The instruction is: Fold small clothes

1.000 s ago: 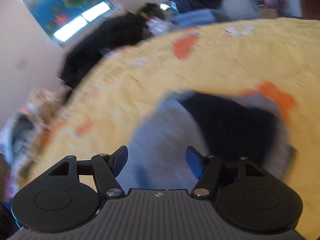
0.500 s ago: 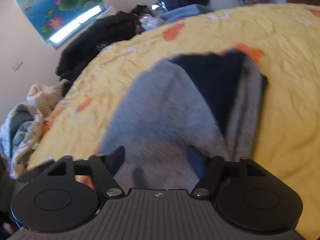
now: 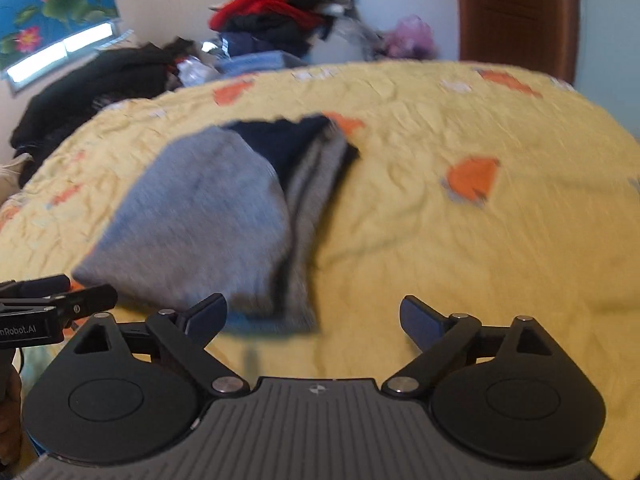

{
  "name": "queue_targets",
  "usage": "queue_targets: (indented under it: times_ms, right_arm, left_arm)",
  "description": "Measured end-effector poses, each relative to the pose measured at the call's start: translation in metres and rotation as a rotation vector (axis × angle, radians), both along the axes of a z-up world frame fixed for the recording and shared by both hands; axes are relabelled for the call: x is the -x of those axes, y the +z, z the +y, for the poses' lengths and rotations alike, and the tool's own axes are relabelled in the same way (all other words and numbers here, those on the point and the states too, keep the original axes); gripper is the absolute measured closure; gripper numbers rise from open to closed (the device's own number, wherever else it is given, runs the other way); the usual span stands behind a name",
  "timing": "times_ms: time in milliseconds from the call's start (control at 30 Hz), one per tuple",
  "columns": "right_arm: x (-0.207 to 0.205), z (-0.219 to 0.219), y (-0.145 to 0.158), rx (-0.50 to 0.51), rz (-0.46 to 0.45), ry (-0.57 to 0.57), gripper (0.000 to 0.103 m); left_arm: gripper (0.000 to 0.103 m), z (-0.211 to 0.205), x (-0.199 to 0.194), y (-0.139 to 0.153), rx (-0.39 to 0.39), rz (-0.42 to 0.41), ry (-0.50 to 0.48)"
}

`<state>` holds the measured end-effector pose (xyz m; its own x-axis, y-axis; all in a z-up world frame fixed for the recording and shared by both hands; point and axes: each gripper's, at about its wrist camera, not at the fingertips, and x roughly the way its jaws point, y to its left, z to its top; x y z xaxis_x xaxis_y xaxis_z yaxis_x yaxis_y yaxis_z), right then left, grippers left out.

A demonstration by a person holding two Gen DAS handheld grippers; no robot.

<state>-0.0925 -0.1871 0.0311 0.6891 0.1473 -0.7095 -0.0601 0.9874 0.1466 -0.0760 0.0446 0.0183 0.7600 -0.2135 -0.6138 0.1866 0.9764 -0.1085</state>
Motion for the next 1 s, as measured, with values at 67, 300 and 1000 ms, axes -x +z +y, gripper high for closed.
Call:
queue_targets:
  times_ms: [67,300,1000]
  right_arm:
    - [0.004,-0.001,-0.007,0.000,0.029,-0.048,0.001]
    - [0.017,0.014,-0.019,0.084,-0.074,-0.067,0.000]
    - [0.021,0.033,-0.026,0.173,-0.117,-0.077,0.000]
  left_arm:
    - [0.000,-0.007,0.001,-0.004,-0.035,-0.003,-0.006]
    - [0.000,-0.015,-0.002,-0.011,-0.089,0.029,-0.028]
    - [0.000,-0.015,-0.003,-0.013,-0.114,0.031,-0.001]
